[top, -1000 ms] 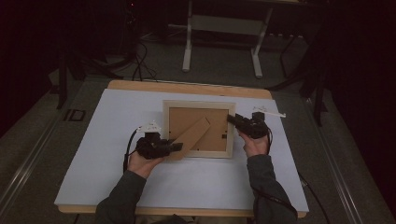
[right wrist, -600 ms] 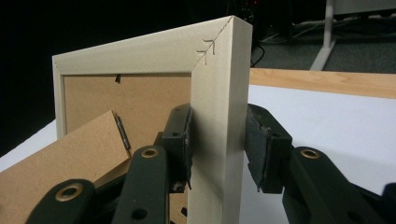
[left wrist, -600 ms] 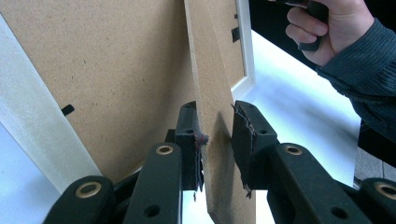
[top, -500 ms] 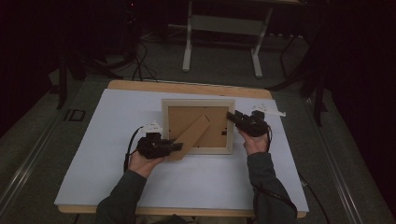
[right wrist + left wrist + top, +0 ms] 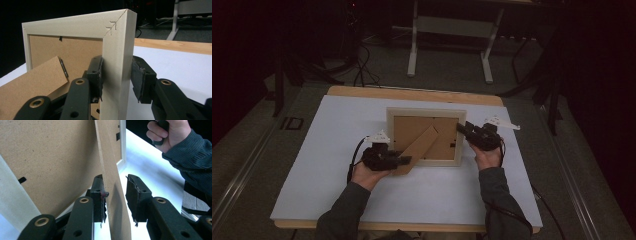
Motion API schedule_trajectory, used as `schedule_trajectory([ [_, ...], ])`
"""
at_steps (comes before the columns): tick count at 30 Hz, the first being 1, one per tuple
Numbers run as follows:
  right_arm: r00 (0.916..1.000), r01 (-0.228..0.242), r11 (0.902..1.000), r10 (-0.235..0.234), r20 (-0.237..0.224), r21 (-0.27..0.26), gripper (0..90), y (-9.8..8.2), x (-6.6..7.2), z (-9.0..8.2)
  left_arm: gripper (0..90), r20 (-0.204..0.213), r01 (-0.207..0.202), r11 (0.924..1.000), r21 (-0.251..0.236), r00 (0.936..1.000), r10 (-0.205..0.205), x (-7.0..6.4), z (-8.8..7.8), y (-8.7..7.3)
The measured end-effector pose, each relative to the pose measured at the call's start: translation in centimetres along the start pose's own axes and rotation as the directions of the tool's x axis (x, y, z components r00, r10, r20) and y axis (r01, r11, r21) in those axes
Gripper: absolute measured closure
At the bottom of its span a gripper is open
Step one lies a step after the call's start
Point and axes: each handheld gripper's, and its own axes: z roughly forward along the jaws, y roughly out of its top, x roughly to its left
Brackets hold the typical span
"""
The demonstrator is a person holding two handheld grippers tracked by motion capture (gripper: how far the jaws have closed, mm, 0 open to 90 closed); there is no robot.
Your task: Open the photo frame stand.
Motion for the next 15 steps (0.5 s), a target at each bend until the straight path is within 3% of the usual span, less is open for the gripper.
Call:
schedule_trajectory([
  [8, 0.9998, 0.02, 0.9998, -0.02, 0.002, -0.006, 62.8, -0.3, 0.2, -0.5, 64.3, 0.017, -0.005, 0.9999, 0.01, 0.9999, 0.005, -0.1, 0.2, 0.5],
  [15, 0.9973, 0.073, 0.9972, -0.073, 0.003, -0.014, 62.9, -0.2, 0.9, -0.9, 64.9, 0.018, -0.005, 1.0, 0.006, 0.9998, 0.005, -0.2, 0.3, 1.3],
])
